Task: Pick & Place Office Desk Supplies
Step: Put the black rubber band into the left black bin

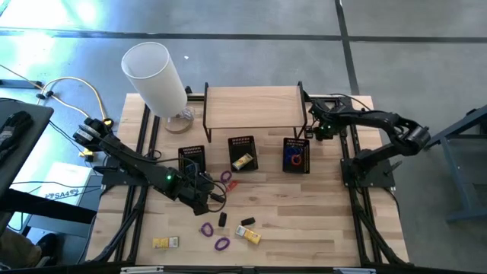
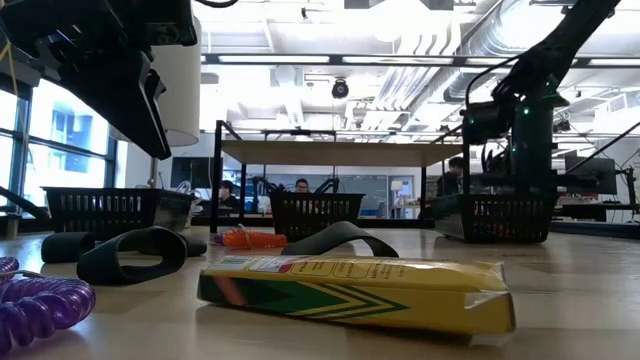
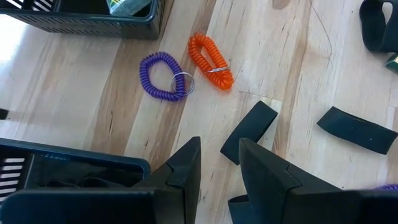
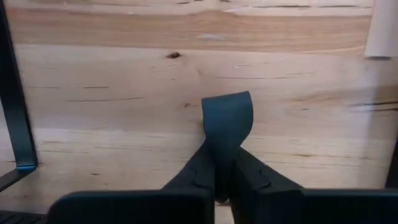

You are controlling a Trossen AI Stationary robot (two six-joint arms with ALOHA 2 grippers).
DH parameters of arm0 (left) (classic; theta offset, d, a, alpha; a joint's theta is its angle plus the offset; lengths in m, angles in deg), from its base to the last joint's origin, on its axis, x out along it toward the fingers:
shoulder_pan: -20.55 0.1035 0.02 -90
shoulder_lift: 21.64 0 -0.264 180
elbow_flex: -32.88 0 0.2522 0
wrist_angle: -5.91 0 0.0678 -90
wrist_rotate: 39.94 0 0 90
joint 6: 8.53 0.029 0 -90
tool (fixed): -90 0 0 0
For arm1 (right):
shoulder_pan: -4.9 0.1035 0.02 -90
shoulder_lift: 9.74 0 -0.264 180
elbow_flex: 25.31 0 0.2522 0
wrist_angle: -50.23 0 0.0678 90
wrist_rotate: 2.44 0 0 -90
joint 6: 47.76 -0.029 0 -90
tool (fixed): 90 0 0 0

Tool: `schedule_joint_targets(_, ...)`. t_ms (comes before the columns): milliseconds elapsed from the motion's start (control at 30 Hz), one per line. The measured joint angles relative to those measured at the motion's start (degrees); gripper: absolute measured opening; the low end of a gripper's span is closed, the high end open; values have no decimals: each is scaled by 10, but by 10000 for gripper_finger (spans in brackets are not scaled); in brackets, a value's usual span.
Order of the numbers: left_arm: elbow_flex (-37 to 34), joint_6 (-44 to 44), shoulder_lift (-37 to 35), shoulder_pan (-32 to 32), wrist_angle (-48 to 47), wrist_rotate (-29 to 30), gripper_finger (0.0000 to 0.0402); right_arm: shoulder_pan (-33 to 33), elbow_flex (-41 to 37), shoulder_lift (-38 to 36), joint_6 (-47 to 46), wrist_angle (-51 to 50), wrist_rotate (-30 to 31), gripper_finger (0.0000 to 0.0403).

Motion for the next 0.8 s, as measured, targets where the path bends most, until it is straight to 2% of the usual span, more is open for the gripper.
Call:
schedule_joint_targets(200, 0, -2, 0, 0, 0, 0, 104, 0, -3, -48, 0, -25, 6, 3)
schedule_joint_targets(500, 0, -2, 0, 0, 0, 0, 104, 2, 34, -197, -3, -141, 7, 3)
schedule_joint_targets(800, 0, -9, 0, 0, 2, 0, 104, 94, 108, -343, -23, -197, 15, 3)
